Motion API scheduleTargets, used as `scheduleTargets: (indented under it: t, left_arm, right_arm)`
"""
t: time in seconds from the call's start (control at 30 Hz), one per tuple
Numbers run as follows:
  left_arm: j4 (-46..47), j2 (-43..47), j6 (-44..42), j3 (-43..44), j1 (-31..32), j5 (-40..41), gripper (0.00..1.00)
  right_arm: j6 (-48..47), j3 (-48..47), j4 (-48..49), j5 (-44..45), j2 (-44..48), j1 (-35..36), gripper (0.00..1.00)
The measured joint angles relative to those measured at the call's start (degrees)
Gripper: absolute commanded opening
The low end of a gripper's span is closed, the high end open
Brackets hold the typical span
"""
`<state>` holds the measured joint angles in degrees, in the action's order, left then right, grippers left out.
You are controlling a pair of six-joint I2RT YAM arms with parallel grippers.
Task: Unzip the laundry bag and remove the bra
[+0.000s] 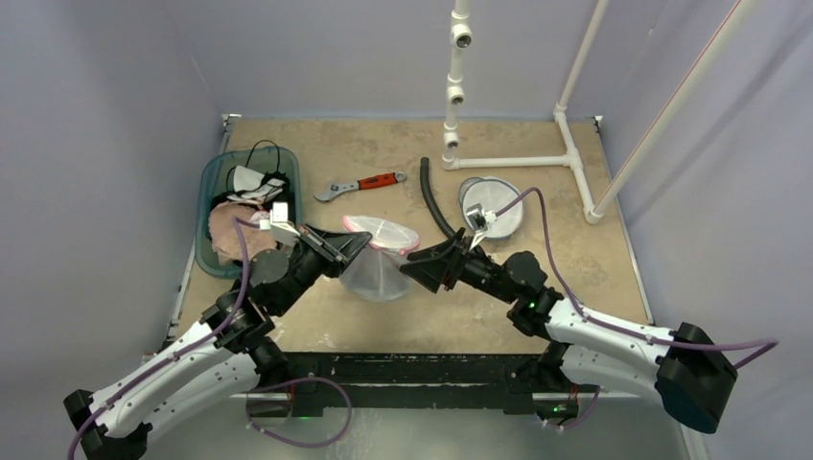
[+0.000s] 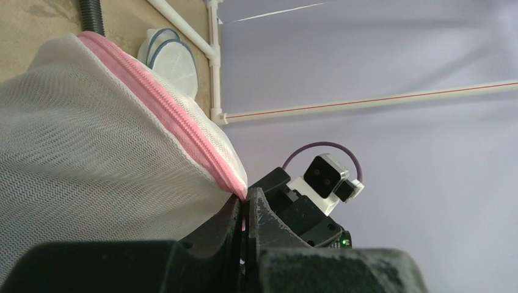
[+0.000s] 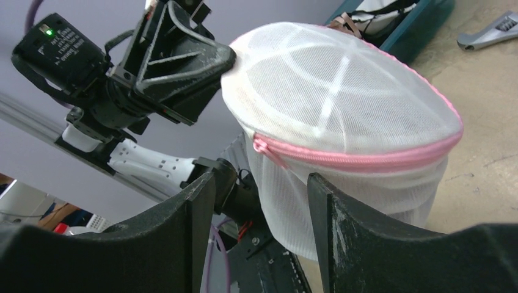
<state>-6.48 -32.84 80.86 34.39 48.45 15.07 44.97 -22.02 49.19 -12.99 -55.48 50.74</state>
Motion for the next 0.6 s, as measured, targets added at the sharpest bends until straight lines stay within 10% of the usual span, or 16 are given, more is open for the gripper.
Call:
scheduleTargets:
  t: [0.6]
  left_arm:
    - [0.0, -0.7, 0.0, 0.0, 0.0, -0.8, 0.00]
  right_arm:
    - [0.5, -1.9, 2.2, 0.0, -2.6, 0.0, 0.42]
